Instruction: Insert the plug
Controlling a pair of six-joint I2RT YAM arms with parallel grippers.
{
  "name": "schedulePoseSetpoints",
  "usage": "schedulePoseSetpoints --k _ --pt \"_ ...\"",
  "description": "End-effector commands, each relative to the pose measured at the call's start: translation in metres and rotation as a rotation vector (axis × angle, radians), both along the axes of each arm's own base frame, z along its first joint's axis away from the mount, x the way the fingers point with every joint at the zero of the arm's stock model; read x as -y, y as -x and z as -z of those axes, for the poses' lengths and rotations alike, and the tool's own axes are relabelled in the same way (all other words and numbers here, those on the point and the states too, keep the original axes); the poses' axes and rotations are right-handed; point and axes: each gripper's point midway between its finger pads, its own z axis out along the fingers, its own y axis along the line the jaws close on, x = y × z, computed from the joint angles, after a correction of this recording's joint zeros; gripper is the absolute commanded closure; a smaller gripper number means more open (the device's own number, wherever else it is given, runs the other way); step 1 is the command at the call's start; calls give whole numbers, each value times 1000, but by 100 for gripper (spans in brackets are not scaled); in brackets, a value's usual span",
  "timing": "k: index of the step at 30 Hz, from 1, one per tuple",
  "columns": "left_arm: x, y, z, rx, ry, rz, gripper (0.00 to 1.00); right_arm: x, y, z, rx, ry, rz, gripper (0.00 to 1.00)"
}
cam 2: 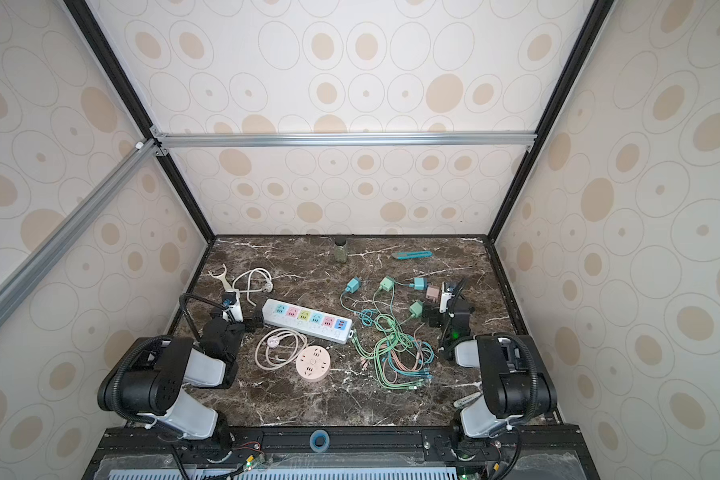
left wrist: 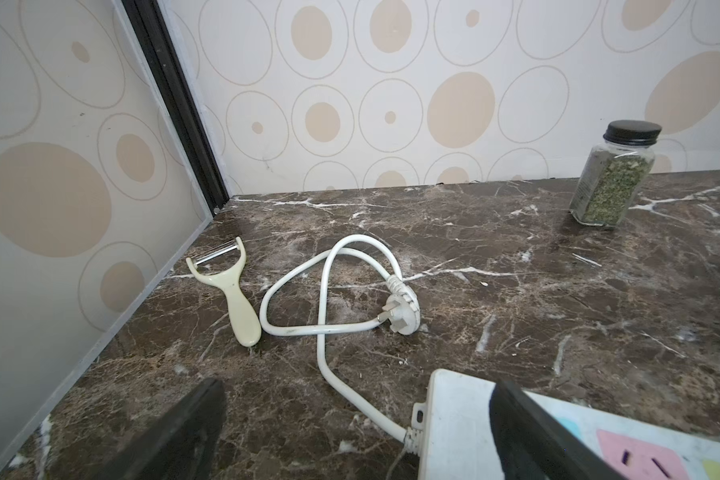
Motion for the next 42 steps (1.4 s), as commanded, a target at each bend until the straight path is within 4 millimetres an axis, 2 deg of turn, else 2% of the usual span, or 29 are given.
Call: schedulePoseSetpoints --k 1,42 --pt "1 -6 -17 57 -11 7 1 -1 -5 -9 26 9 -9 0" --pt "-5 -7 -16 55 -5 -31 1 -1 -4 -9 28 9 -8 0"
